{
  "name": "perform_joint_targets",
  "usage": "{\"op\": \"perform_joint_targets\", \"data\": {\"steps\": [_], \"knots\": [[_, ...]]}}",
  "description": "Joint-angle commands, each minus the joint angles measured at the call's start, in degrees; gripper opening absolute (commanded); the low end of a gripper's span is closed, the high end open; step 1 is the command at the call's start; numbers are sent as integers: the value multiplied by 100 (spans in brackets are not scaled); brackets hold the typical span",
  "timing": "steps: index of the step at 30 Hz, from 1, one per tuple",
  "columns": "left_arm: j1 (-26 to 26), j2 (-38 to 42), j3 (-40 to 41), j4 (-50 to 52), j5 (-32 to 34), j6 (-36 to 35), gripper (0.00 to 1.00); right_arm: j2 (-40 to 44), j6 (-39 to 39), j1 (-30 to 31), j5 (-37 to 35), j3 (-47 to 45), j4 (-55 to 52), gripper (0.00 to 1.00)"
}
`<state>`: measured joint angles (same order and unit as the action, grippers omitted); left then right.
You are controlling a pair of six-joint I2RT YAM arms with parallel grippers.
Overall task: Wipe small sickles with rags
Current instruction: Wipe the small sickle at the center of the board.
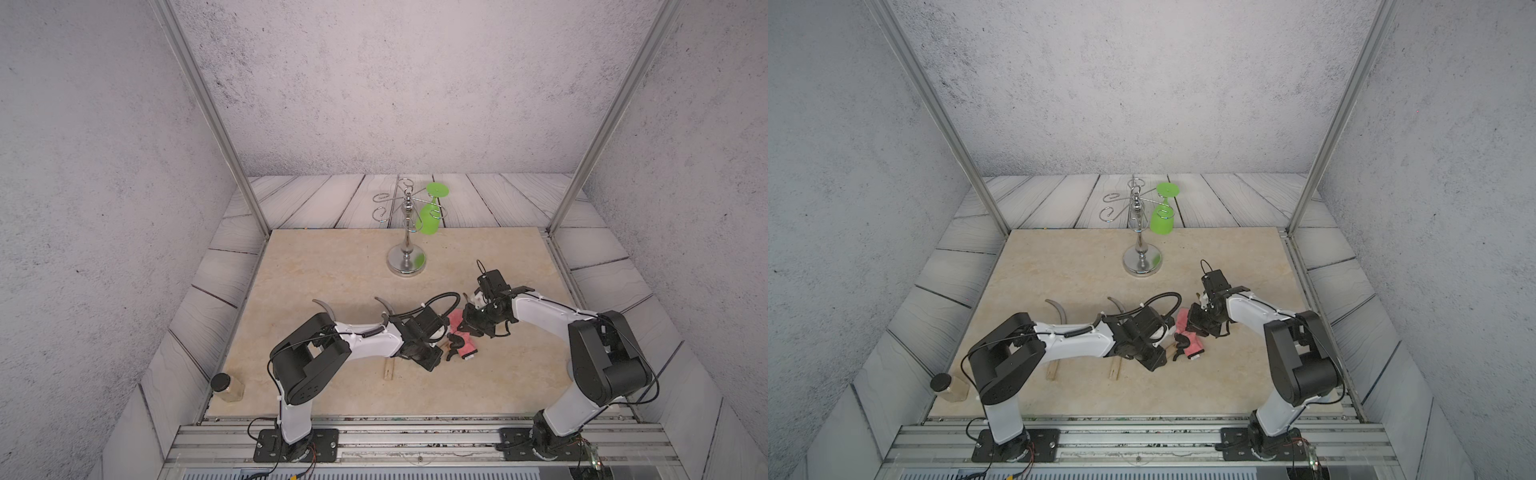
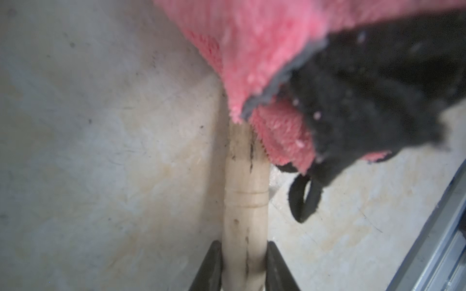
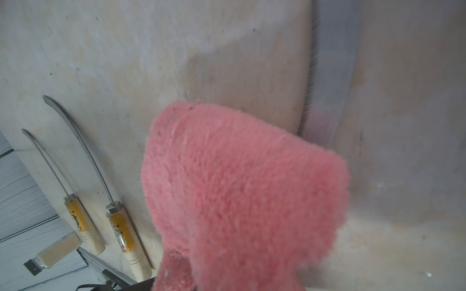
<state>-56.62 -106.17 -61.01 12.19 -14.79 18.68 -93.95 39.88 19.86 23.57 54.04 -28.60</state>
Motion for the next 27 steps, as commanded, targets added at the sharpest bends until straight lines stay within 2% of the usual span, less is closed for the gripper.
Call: {"op": "perform_joint_targets", "data": {"steps": [1, 10, 22, 27], "knots": [[89, -166, -178, -150, -29, 202, 5, -162, 24, 360, -356, -253, -369, 9], [124, -207, -288, -235, -96, 307, 5, -98, 765, 1137, -274, -782, 263, 9], [255, -253, -310, -372, -153, 457, 5, 671, 1296, 1495, -438, -1457, 296, 9], [274, -261, -288, -392, -221, 484, 5, 432, 1100, 1478, -769, -1395, 30, 9]]}}
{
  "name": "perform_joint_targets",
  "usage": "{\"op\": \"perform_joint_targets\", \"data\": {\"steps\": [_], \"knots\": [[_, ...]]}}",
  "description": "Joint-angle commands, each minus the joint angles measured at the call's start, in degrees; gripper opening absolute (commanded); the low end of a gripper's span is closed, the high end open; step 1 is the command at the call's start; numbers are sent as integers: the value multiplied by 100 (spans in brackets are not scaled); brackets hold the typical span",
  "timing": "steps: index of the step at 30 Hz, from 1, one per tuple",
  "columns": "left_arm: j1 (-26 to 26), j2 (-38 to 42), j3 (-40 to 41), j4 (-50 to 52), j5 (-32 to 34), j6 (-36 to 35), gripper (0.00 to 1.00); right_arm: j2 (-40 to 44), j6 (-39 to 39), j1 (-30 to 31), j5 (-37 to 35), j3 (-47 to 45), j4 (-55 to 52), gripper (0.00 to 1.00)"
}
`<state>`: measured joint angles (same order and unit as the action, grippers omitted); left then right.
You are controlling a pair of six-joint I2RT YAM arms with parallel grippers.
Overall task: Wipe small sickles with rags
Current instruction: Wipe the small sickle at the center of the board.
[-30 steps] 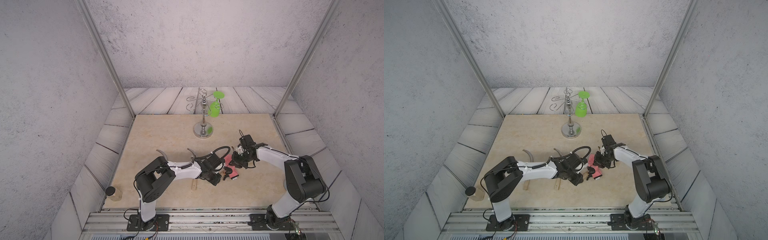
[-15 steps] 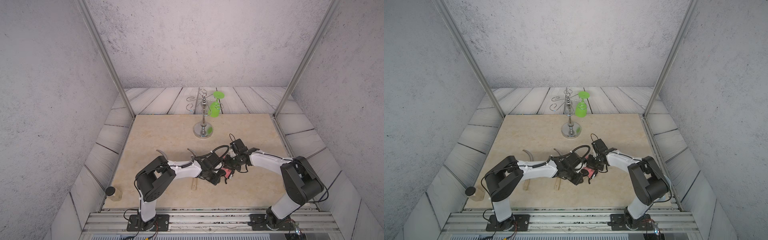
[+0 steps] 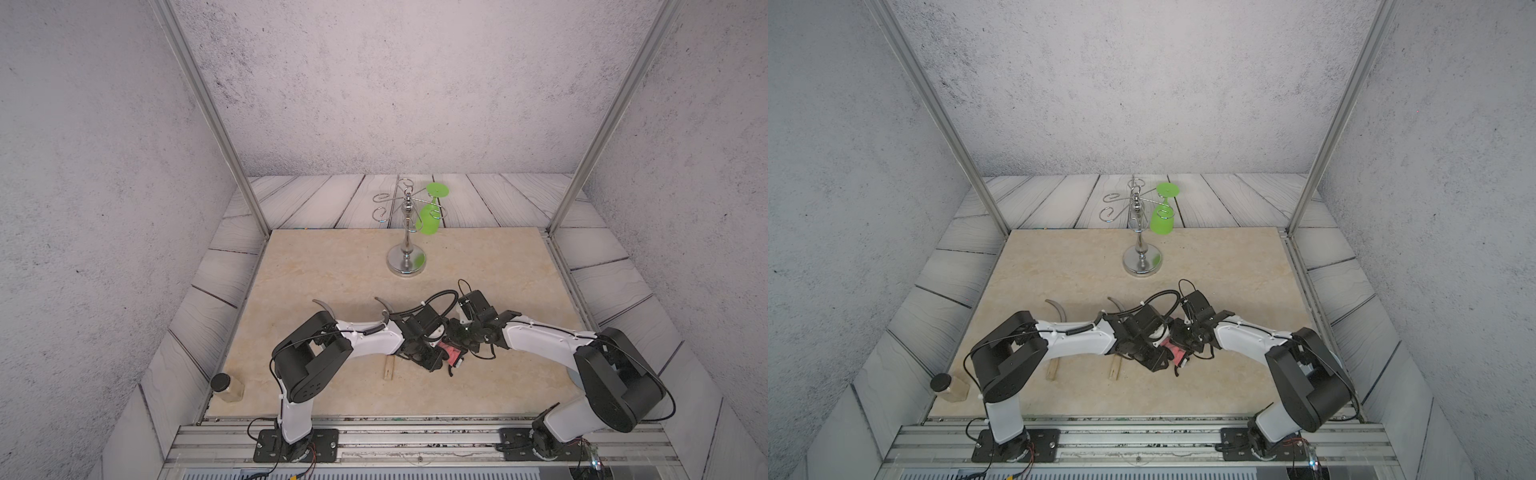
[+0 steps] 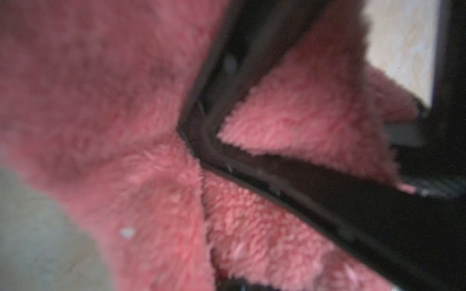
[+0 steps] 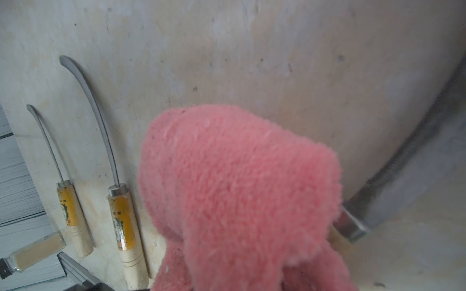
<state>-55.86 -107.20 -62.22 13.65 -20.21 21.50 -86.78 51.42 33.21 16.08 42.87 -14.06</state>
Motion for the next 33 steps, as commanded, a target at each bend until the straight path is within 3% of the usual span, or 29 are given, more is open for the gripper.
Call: {"op": "perform_joint_targets", "data": {"steps": [1, 10, 18, 24, 33], "knots": [[198, -145, -159, -526, 316, 197, 5, -361, -95, 142, -136, -241, -1480, 9], [200, 17, 79, -526, 359, 219, 5, -807, -640, -281, -1174, 192, -2209, 9], [222, 88, 191, -486, 408, 195, 5, -567, -995, -764, -1765, 735, -2843, 9], [263, 180, 286, -476, 471, 183, 5, -578, -1106, -792, -1833, 987, -3058, 10], [384, 94, 335, -585, 447, 188, 5, -267, -1049, -394, -1036, 937, -2982, 10]]}}
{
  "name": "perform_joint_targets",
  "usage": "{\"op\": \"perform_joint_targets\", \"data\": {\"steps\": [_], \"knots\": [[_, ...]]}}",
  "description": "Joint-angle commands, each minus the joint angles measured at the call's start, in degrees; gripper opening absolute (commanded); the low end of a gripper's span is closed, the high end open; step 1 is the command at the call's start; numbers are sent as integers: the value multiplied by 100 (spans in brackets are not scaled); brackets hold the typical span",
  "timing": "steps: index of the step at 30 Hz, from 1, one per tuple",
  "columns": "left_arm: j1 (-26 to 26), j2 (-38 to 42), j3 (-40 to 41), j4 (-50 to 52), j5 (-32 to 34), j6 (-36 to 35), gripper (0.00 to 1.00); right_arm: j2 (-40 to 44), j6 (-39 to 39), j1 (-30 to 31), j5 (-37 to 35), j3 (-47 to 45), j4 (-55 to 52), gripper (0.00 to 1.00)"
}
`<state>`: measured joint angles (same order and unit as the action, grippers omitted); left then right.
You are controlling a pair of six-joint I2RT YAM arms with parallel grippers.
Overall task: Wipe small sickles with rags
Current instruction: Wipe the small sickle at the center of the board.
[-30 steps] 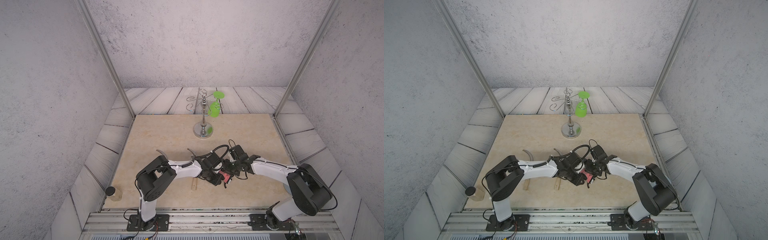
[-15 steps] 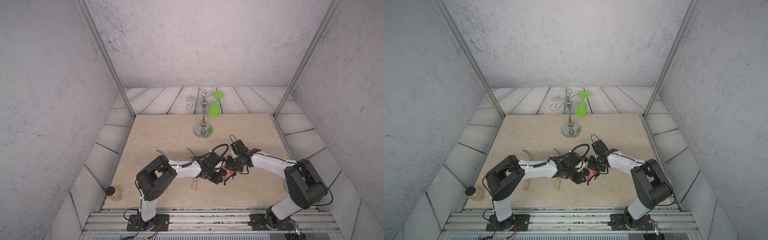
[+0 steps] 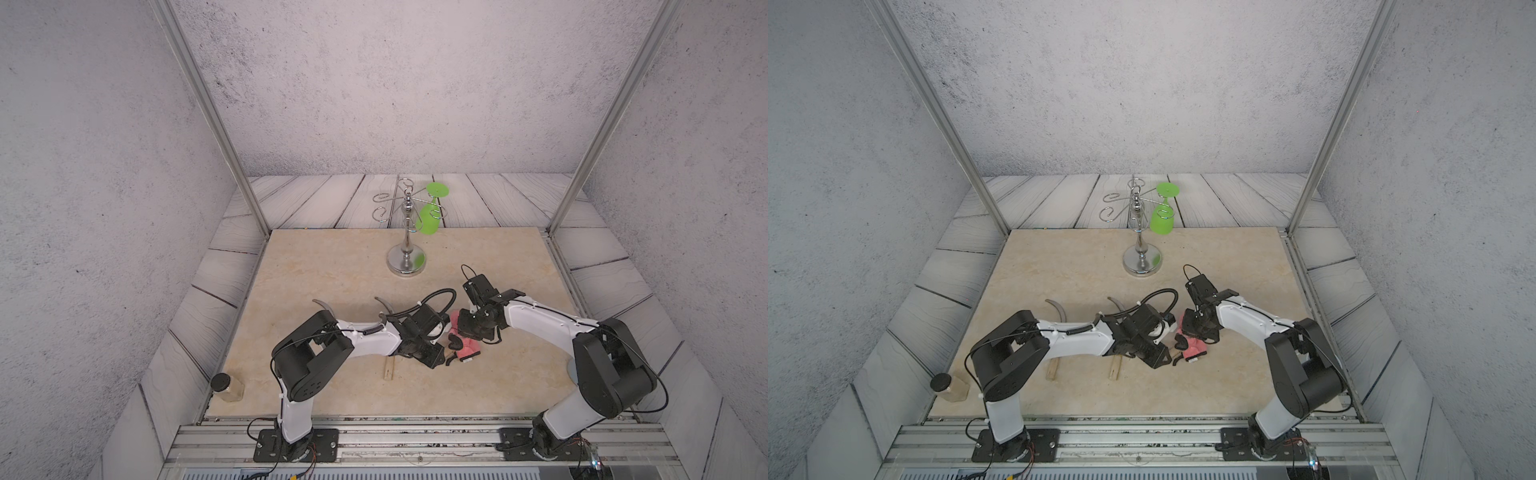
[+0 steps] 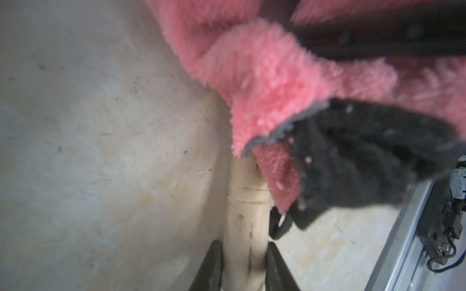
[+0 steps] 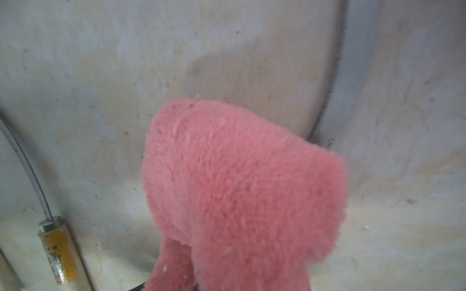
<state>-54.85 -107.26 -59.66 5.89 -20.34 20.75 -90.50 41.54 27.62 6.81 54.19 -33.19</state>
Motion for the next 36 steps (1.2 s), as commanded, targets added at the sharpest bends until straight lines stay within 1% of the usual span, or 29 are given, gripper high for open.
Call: {"op": "perform_joint_targets", "data": {"steps": [1, 6, 11, 16, 22, 30, 36], "knots": [[294, 76, 83, 178, 452, 264, 5, 171, -29, 263, -52, -171, -1104, 10], [310, 52, 146, 123, 465, 294, 4, 717, 208, 681, 314, -58, -1223, 10], [346, 18, 195, 45, 437, 340, 4, 1039, 355, 833, 749, -209, -1005, 11], [344, -14, 207, 17, 349, 358, 4, 734, 267, 833, 760, -276, -623, 11], [348, 29, 350, -3, 320, 346, 4, 430, -45, 833, 826, 255, -630, 10], [350, 47, 454, -71, 303, 371, 4, 394, -465, 824, 1793, 509, -102, 11], [352, 56, 462, -85, 294, 362, 4, -394, -700, 622, 1692, 597, -163, 10]]}}
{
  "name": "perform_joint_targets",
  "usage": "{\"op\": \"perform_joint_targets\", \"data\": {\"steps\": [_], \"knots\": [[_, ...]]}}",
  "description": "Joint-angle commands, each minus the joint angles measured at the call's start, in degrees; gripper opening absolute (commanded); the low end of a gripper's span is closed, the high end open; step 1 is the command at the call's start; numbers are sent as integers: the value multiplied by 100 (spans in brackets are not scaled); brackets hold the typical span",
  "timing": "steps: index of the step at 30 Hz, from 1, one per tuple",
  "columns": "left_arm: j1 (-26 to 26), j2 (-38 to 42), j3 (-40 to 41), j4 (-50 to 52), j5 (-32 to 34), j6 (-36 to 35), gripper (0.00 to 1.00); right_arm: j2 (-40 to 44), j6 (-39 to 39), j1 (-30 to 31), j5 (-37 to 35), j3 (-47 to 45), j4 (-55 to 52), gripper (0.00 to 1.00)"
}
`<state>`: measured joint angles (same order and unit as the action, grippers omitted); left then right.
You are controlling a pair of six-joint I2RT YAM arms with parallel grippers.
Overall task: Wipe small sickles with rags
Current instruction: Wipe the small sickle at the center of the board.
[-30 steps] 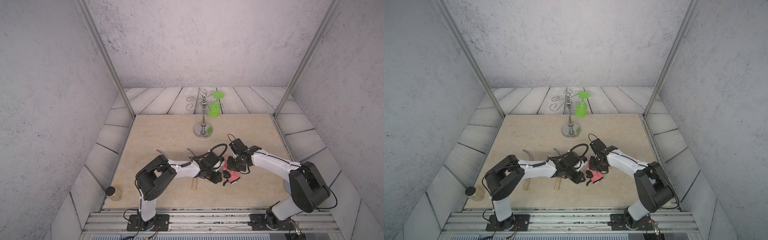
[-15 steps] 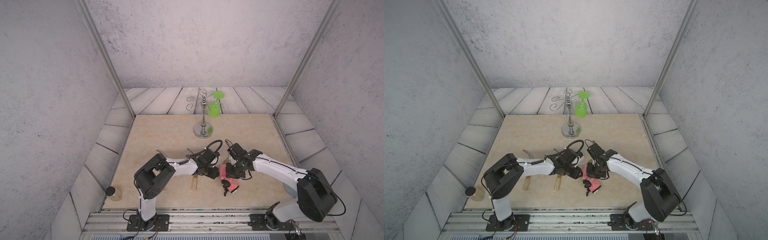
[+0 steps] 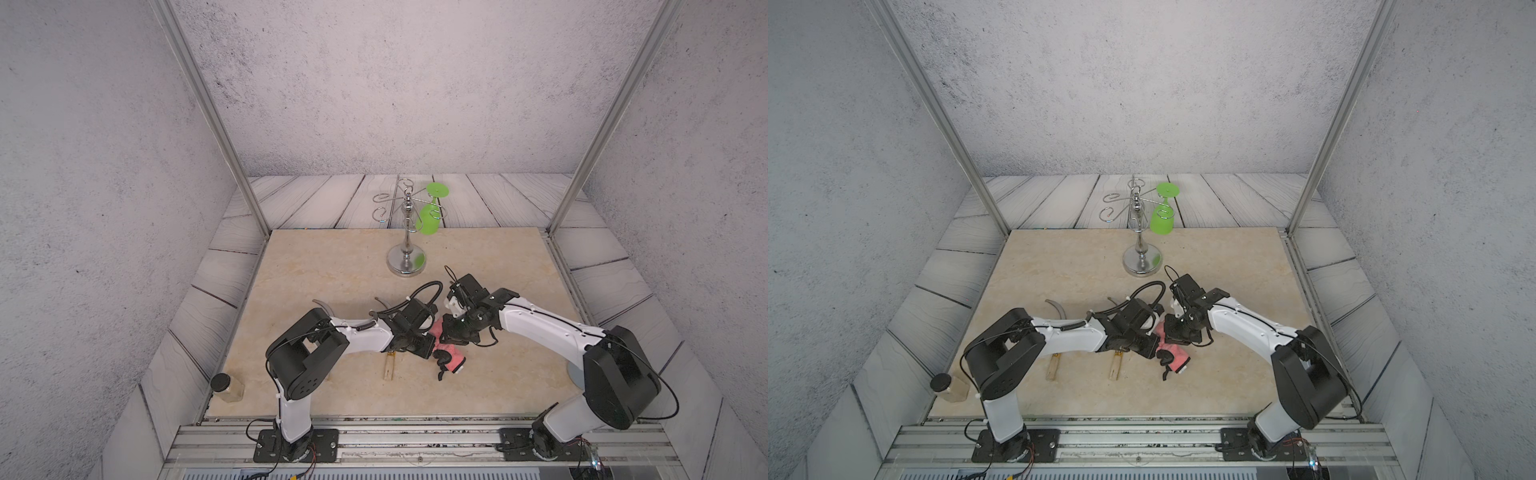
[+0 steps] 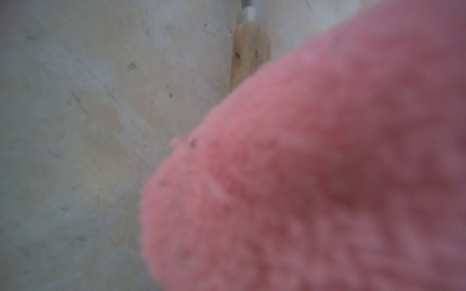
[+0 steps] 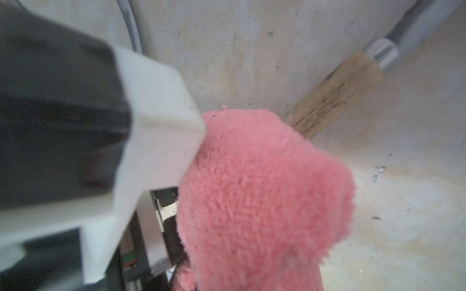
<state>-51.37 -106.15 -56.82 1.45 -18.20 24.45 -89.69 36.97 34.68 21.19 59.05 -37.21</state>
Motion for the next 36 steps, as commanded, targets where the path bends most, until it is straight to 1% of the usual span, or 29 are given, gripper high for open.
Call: {"op": "perform_joint_targets", "data": {"steps": [1, 6, 10, 17, 22, 27, 32, 34, 36], "knots": [[1, -55, 184, 359, 76, -10, 4, -618, -291, -137, 233, 136, 251, 10], [4, -14, 285, 350, 71, -26, 4, -1323, -525, -305, -258, 492, 55, 10], [1, -11, 351, 346, 54, -38, 4, -1634, -584, -338, -550, 795, -199, 9], [1, 30, 417, 436, -14, -113, 3, -1908, -466, -534, -973, 1021, -390, 9], [-11, 133, 539, 463, -62, -134, 3, -1999, -378, -861, -1049, 1101, -260, 9], [-10, 237, 670, 457, -138, -122, 3, -2126, -482, -1126, -1099, 1417, -326, 9], [-18, 243, 683, 485, -123, -143, 2, -2023, -680, -1362, -1152, 1659, -497, 9], [-8, 227, 664, 487, -115, -157, 2, -1786, -823, -1367, -1125, 1697, -664, 9], [-11, 209, 639, 485, -101, -158, 2, -1367, -918, -1359, -1000, 1620, -828, 9]]}}
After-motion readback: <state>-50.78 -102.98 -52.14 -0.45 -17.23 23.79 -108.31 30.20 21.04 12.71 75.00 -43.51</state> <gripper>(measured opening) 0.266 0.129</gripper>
